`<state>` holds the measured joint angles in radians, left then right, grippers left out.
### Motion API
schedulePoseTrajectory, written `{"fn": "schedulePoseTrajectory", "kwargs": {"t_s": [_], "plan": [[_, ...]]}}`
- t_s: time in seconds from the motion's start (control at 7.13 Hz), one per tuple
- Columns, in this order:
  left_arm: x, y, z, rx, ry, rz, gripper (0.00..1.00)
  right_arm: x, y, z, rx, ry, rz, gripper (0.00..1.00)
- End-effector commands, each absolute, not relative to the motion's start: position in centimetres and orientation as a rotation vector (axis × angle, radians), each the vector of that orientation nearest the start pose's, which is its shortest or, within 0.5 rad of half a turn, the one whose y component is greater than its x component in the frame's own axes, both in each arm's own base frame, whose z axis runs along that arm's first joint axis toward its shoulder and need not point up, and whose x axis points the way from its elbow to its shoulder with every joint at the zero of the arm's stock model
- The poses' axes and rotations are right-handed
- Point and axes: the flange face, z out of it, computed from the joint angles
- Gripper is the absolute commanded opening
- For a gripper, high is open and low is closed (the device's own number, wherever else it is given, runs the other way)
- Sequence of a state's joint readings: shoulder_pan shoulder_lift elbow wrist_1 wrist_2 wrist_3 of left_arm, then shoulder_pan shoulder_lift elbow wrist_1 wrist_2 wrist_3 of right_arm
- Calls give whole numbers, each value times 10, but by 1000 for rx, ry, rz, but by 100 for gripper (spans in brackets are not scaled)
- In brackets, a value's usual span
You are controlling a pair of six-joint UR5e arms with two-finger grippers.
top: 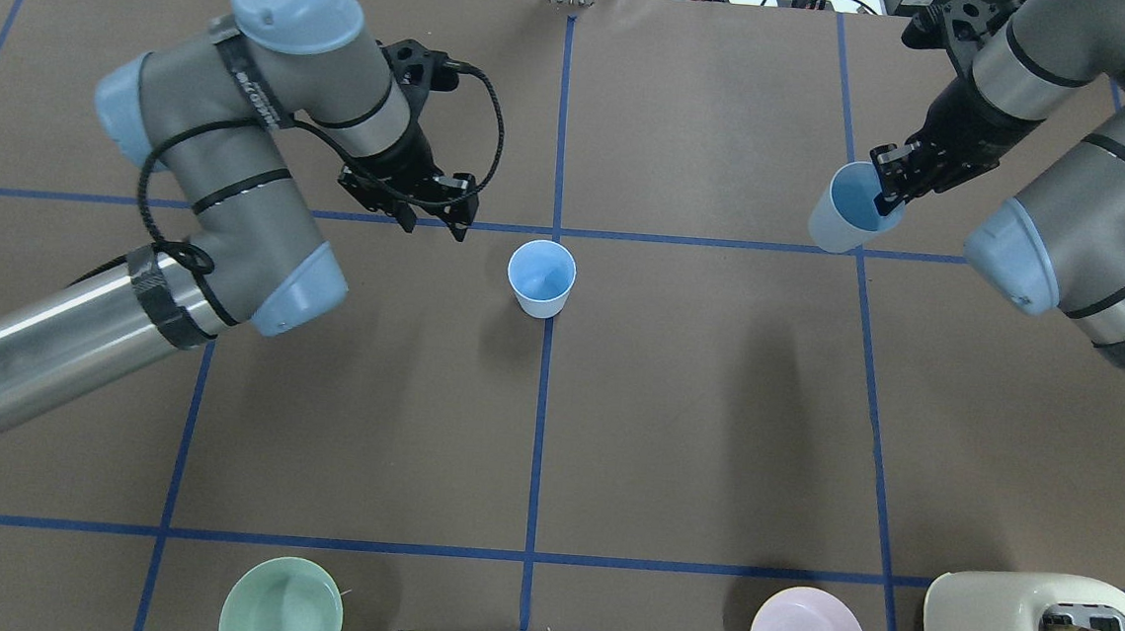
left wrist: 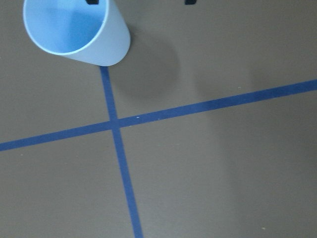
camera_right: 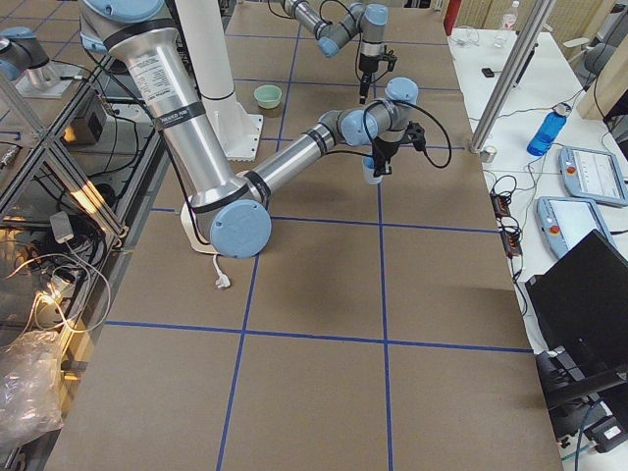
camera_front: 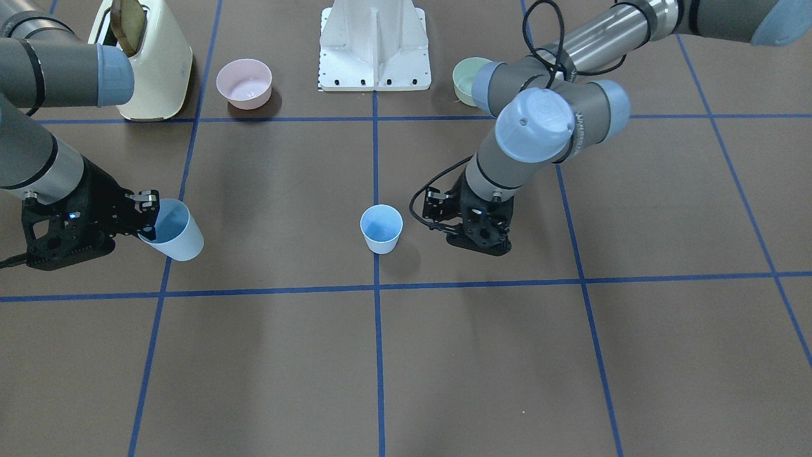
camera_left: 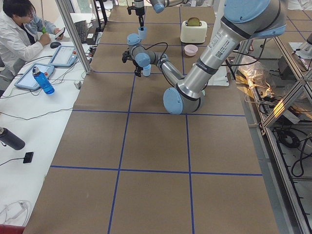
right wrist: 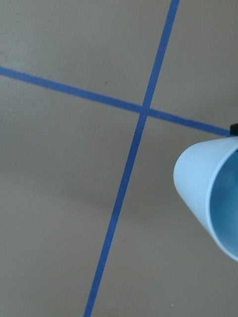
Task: Stack blue cups with both arms
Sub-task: 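Open the left gripper and lift away while the right gripper lifts its cup, then move the right gripper's cup over the center cup and lower it inside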
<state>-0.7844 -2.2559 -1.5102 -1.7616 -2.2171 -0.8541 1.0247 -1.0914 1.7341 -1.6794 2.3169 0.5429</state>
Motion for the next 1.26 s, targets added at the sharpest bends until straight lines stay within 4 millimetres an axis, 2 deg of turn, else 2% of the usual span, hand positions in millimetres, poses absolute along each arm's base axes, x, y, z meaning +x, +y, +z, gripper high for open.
{"fn": "schedulePoseTrajectory", "kwargs": {"t_s": [0.0, 0.14, 0.42, 0.56, 0.84, 1.12], "plan": [[373, -560, 313, 135, 917, 268, 79, -293, -579, 258, 35, -932, -108, 9], [342, -563, 354, 158, 877, 327, 81, -318, -574, 231, 10, -950, -77, 9], [286, -572, 410, 188, 820, 384, 87, -369, -576, 191, -32, -957, -53, 9], [268, -574, 427, 188, 805, 386, 91, -396, -568, 180, -36, -940, -63, 9], [211, -578, 463, 175, 797, 334, 98, -447, -557, 162, -50, -914, -75, 9], [157, -579, 495, 174, 769, 285, 99, -471, -542, 152, -46, -907, -97, 9]]}}
